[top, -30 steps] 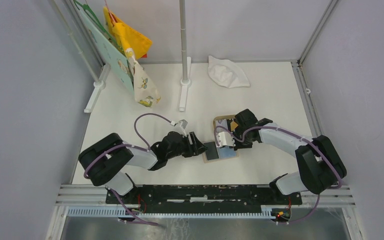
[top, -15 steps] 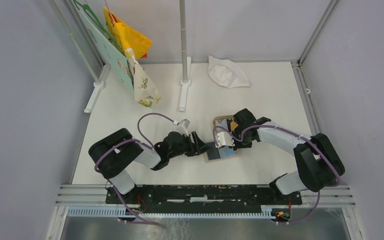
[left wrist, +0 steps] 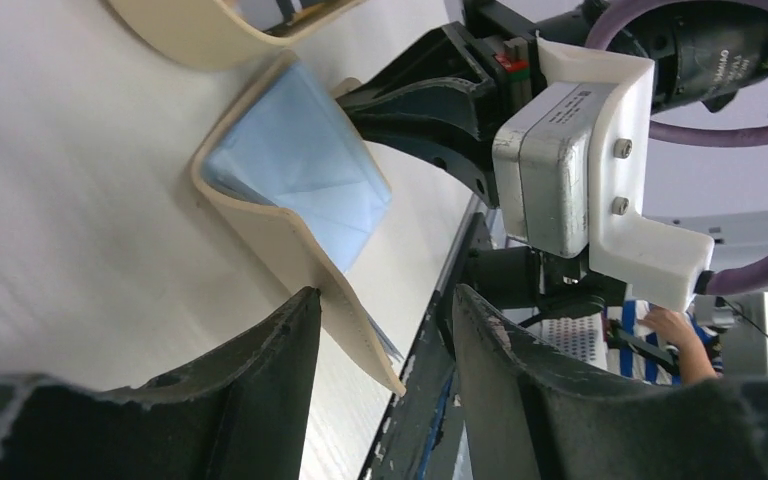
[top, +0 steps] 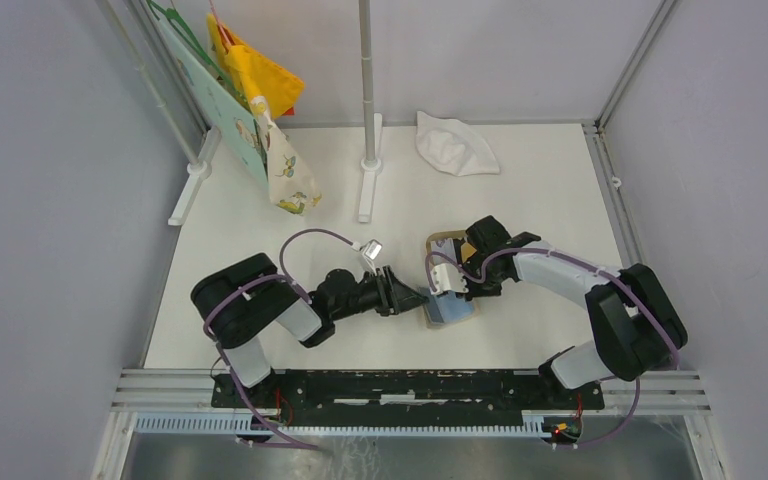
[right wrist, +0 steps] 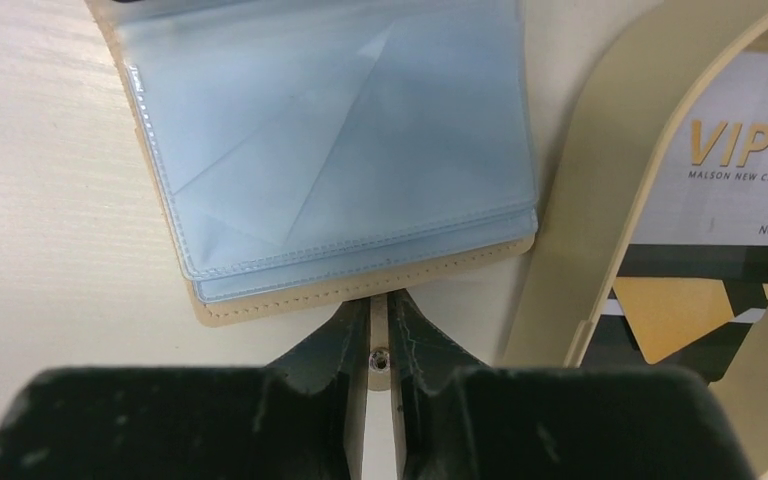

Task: Put the credit cards into the card holder
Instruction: Close the card holder at the center of the board.

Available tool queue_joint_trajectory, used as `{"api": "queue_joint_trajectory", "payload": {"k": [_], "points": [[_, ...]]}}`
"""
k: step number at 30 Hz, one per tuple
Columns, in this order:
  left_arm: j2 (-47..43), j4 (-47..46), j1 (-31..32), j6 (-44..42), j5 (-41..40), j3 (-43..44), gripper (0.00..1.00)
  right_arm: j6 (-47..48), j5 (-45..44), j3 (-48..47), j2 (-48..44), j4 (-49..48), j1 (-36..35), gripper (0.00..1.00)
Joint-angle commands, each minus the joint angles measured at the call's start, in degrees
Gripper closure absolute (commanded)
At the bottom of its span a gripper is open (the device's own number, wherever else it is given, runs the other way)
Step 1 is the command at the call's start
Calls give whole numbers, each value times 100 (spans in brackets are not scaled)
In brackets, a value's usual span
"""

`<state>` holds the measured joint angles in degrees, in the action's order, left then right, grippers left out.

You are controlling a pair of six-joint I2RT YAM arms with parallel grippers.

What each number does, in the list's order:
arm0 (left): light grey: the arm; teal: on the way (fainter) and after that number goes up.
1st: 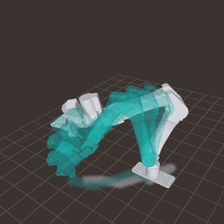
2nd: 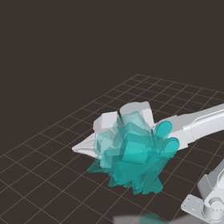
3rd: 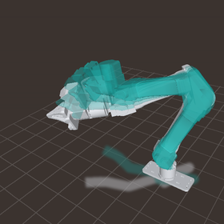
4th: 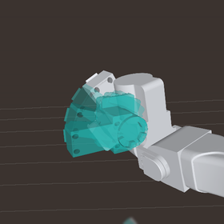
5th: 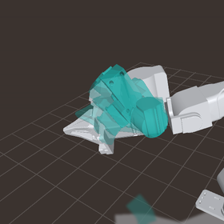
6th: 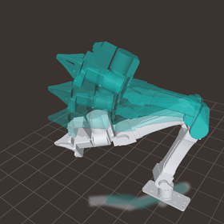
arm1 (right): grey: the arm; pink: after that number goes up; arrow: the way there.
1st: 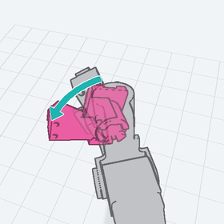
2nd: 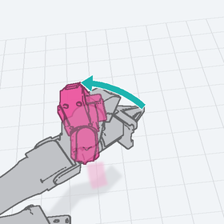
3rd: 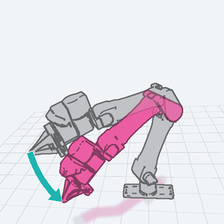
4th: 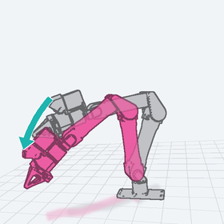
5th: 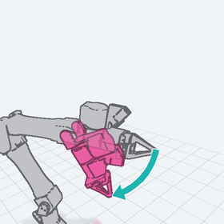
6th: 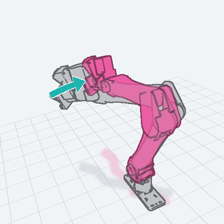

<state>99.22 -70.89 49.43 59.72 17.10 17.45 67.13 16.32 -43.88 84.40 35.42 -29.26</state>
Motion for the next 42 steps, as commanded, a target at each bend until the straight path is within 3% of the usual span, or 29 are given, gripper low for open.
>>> {"api": "queue_joint_trajectory", "payload": {"k": [1, 11, 17, 23, 32, 39, 42], "points": [[257, -936, 81, 345, 314, 125, 43, -2, 707, -112, 126, 209, -75, 82], [738, -1020, 245, 429, 368, 546, 43, -50, 1218, -261, 147, 349, -79, 80], [781, -294, 333, 184, 164, 828, 44, -274, 1268, -490, 100, 463, -16, 77], [863, 580, 357, -106, -194, 1003, 54, -264, 1315, -637, -291, 636, 457, 72], [709, 1927, 531, -595, -776, 1383, 70, 28, 1810, -692, -570, 898, 685, 53], [529, 2701, 735, -846, -1236, 1588, 77, 192, 2495, -538, -360, 932, 551, 53], [520, 2719, 763, -848, -1271, 1603, 78, 187, 2273, -381, -259, 720, 289, 56]]}}
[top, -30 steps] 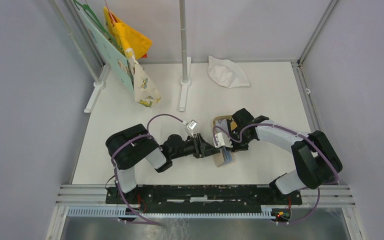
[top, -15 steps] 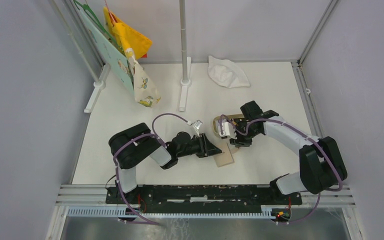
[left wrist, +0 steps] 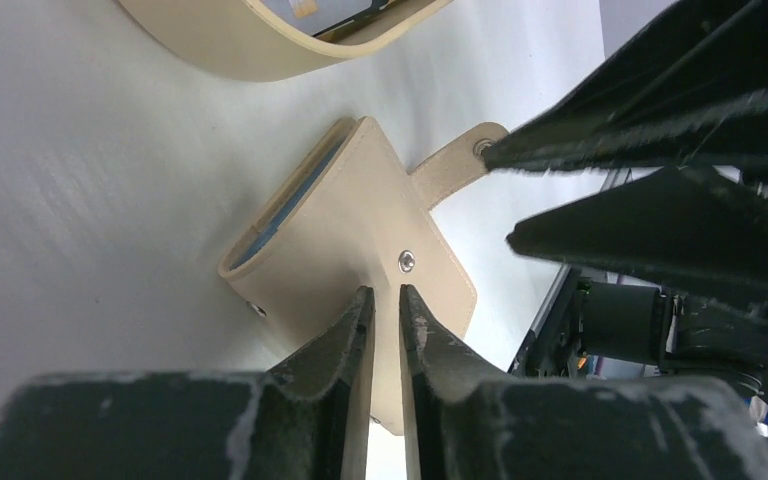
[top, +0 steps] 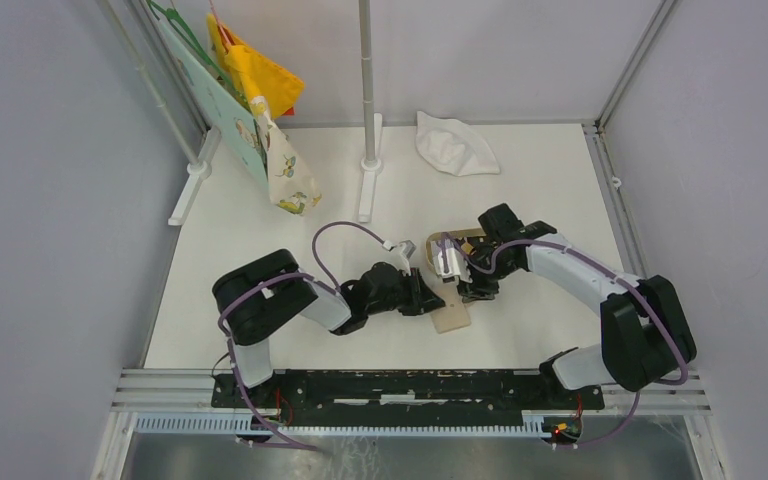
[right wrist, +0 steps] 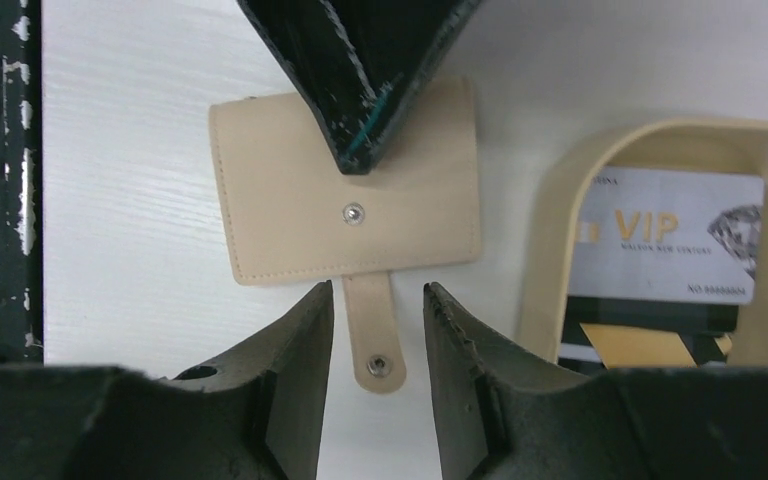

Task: Put the credit cards into the card holder
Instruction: Close the card holder at the center of the board.

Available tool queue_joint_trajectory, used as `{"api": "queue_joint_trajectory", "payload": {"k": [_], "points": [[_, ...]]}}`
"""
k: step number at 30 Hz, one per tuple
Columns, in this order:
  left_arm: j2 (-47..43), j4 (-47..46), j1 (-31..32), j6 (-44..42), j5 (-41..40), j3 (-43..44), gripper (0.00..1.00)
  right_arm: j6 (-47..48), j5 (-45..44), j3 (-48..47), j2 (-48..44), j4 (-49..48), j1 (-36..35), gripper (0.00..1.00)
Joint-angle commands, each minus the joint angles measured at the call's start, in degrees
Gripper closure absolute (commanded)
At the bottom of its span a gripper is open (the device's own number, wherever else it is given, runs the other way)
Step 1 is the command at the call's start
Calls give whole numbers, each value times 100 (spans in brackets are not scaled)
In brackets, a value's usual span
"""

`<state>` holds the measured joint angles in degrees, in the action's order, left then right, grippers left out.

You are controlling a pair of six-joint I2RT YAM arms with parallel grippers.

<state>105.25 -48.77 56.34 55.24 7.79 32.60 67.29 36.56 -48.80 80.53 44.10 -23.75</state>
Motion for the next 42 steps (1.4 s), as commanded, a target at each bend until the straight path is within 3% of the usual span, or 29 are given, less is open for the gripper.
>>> {"api": "queue_joint_trajectory", "payload": {"k": [1, 4, 13, 23, 36, 42], "points": [[-84, 509, 85, -400, -347, 89, 79, 139, 84, 137, 190, -204, -319, 58], [-109, 509, 90, -400, -345, 91, 79, 93, -256, 163, 380, -276, -420, 64], [-646, 399, 174, -652, -412, -48, 75, -31, -867, 308, 703, -499, -702, 66], [-1732, 799, 179, -1653, -1154, -547, 50, 81, -759, 327, 600, -490, -807, 65], [-2367, 1095, 152, -2550, -1640, -809, 49, 189, -732, 359, 560, -501, -929, 65], [-3145, 941, 112, -2747, -2042, -1335, 42, 244, -694, 380, 491, -514, -955, 65]]}}
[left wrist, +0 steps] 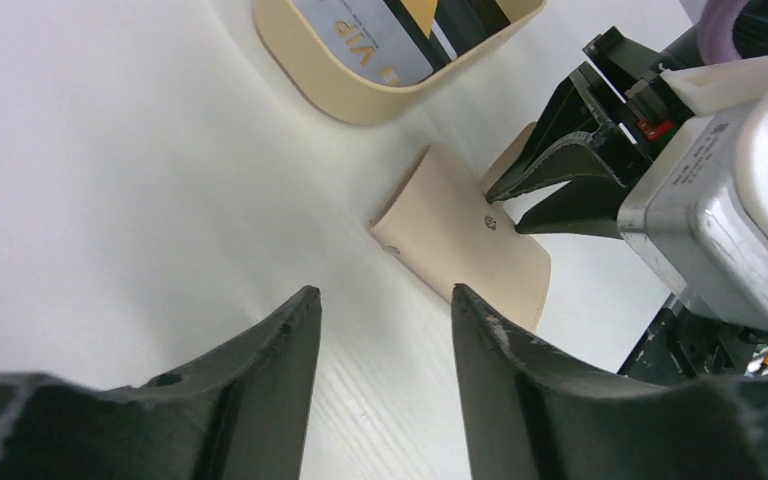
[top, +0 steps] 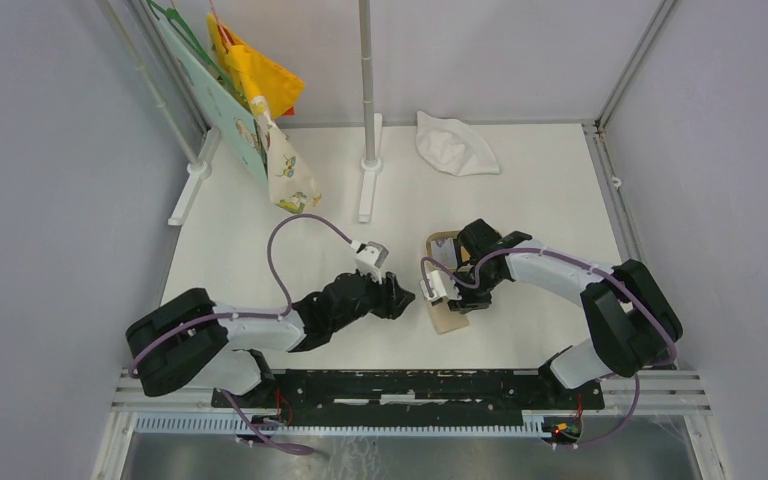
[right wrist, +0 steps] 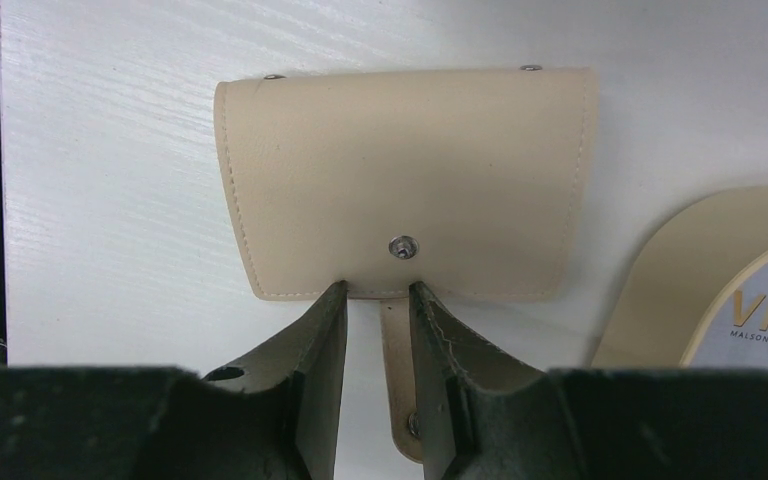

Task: Put the credit cards into the card holder
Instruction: Close the card holder at the center of the board.

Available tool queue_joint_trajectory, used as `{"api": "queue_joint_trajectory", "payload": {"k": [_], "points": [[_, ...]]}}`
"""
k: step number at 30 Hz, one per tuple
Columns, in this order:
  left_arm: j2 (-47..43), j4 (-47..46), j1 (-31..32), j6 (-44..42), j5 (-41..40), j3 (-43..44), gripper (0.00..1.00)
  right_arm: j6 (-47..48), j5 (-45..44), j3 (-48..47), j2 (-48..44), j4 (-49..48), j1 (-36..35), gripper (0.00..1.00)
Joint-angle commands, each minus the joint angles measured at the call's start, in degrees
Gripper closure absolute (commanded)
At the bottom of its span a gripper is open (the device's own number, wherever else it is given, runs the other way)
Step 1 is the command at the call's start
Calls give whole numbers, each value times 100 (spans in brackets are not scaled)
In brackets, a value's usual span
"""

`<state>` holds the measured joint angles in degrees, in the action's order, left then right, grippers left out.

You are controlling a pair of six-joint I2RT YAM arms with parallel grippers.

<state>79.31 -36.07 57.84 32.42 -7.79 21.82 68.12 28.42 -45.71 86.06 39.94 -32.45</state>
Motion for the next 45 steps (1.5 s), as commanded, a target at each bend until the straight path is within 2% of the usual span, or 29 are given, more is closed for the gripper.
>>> {"api": "queue_joint_trajectory", "payload": {"k": [1, 4, 6, 13, 16, 19, 33, 39, 45], "points": [[-670, -352, -41, -479, -525, -353, 38, 175, 128, 71, -71, -93, -83, 65], [-867, -326, -100, -526, -508, -433, 24, 192, 135, 81, -72, -101, -104, 65], [-833, -213, -183, -519, -386, -389, 19, 196, 113, 88, -60, -110, -106, 65], [-327, -604, -727, -509, 1066, -366, 16, 244, 107, 128, -71, -127, -161, 65], [27, -976, -1092, -518, 2060, -322, 17, 274, 64, 142, -64, -138, -225, 64], [379, -1199, -1310, -466, 2534, -218, 18, 273, 16, 142, -58, -148, -292, 64], [1195, -400, -1329, -814, 2527, 592, 22, 334, -23, 194, -89, -214, -547, 64], [1666, -316, -1329, -808, 2815, 883, 37, 343, -12, 203, -127, -240, -625, 64], [1882, -592, -1322, -626, 3105, 870, 39, 365, 51, 203, -147, -243, -699, 64]]}}
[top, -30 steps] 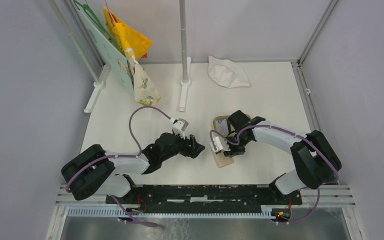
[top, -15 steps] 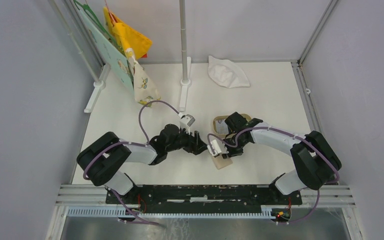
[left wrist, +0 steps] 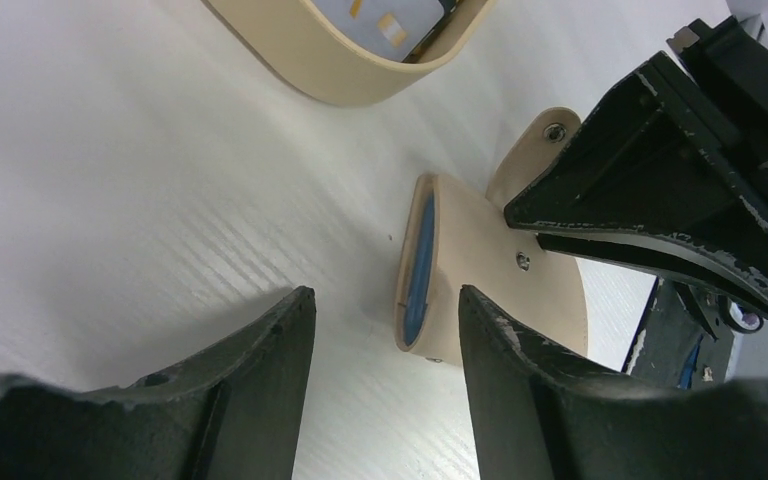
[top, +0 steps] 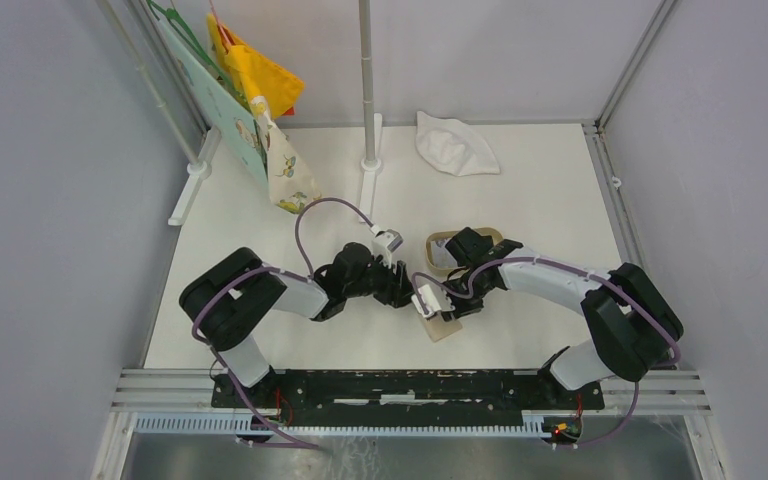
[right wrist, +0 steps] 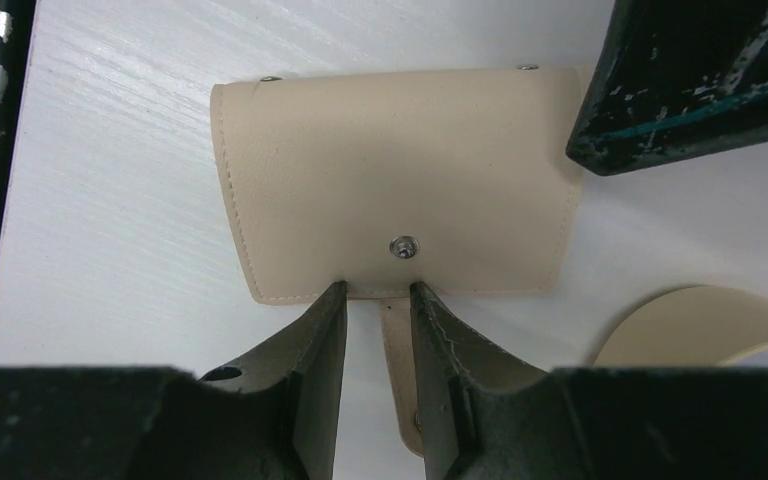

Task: Put the credit cards into the card holder
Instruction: Close the card holder at the center of the board.

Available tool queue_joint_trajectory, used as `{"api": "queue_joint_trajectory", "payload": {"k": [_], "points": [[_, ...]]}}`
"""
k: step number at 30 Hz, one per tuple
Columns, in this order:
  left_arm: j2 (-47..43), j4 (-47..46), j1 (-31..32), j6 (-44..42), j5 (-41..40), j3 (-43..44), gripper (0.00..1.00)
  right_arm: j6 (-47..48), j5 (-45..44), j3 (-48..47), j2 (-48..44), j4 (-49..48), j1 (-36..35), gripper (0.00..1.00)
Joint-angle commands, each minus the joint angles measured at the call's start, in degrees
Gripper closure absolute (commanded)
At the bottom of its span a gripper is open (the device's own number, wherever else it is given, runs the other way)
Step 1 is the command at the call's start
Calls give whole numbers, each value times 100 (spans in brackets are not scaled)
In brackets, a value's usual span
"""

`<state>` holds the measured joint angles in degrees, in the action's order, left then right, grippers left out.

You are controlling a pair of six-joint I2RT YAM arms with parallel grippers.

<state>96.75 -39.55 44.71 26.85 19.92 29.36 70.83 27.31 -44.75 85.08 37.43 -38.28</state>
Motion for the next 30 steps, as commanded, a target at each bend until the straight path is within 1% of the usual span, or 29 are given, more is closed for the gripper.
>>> {"api": "queue_joint_trajectory", "payload": {"k": [1, 5, 11, 15, 19, 22, 23, 27, 30], "points": [[167, -282, 6, -32, 355, 126, 40, 89, 155, 107, -53, -3, -131, 64], [369, -242, 95, 51, 304, 256, 49, 89, 154, 107, -45, -16, -165, 64], [600, 27, 357, 179, -163, 317, 65, 7, 140, 85, -170, -80, -165, 63], [516, -31, 465, 262, -297, 143, 78, -64, 118, 46, -258, -88, -170, 63], [354, -97, 503, 347, -331, -22, 83, -134, 82, -16, -302, -70, -161, 62], [242, -185, 529, 446, -356, -115, 95, -205, 138, -121, -345, 24, -141, 61], [203, -213, 532, 489, -401, -153, 98, -221, 188, -181, -380, 86, -119, 60], [-49, -420, 627, 809, -818, -404, 98, -274, 527, -453, -690, 342, 29, 57], [-265, -597, 804, 1074, -1201, -641, 98, -484, 834, -575, -1097, 249, 233, 54]]}}
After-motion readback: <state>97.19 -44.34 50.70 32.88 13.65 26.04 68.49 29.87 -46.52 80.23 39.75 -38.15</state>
